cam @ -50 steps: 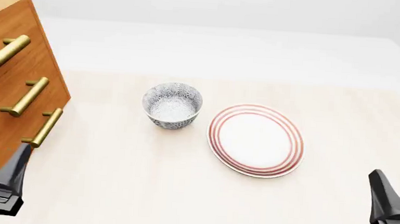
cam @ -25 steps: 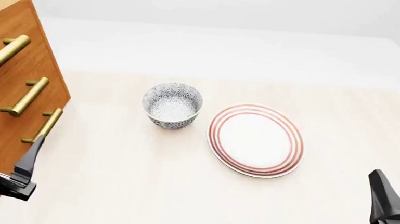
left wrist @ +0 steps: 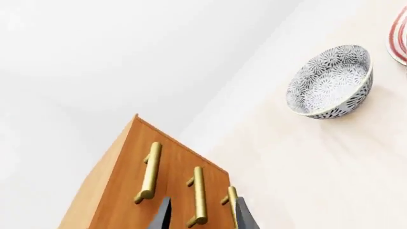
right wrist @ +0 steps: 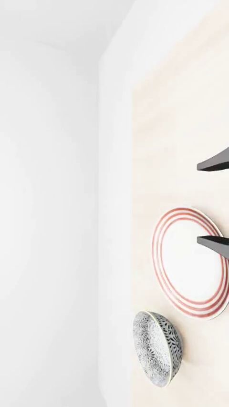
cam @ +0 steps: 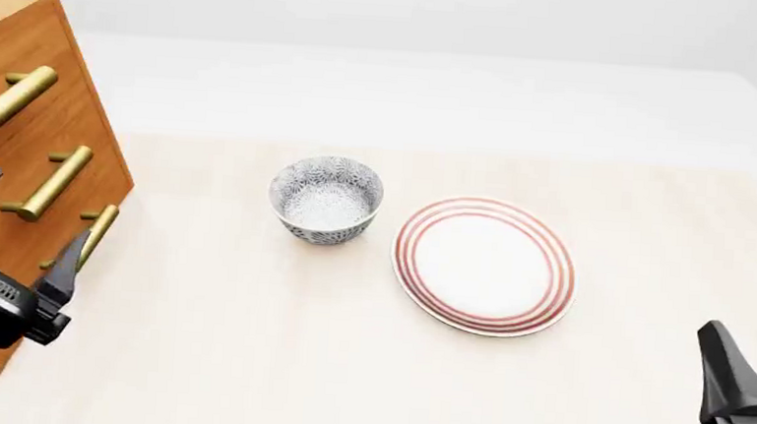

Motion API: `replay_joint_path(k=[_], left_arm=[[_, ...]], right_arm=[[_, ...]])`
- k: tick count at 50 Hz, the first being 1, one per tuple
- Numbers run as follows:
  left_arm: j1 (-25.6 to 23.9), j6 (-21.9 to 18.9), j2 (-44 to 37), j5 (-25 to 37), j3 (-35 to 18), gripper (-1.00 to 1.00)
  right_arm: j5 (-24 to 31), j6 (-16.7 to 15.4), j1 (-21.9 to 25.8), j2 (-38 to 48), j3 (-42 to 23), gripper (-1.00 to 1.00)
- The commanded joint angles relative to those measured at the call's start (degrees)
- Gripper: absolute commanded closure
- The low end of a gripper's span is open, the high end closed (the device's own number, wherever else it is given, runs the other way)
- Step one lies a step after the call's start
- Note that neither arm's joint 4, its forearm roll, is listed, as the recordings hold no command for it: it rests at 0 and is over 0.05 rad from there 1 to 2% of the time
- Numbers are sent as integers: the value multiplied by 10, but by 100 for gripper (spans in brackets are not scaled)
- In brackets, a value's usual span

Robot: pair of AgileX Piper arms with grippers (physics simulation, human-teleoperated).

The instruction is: Open the top drawer of the cabinet.

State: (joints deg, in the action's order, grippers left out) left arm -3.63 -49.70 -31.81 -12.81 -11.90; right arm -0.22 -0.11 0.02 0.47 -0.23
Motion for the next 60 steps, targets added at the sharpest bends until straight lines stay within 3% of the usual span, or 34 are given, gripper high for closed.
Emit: replay_joint_path(k=[1, 10, 16, 30, 42, 48, 60], left_arm=[[14, -80, -32, -8, -19, -100], [26, -131, -53, -18, -39, -100], [25, -142, -65, -17, -56, -100], [36, -202, -127, -72, -53, -100], [40, -211, -135, -57, -83, -100], [59, -240, -150, -84, -72, -100], [70, -251, -193, -117, -71, -100]], right_arm=[[1, 1, 0, -1, 0, -100], [2, 0, 0, -2, 0, -100], [2, 0, 0, -2, 0, -100], [3, 0, 0, -3, 0, -100], [3, 0, 0, -2, 0, -100], [2, 0, 0, -2, 0, -100], [3, 0, 0, -3, 0, -100]])
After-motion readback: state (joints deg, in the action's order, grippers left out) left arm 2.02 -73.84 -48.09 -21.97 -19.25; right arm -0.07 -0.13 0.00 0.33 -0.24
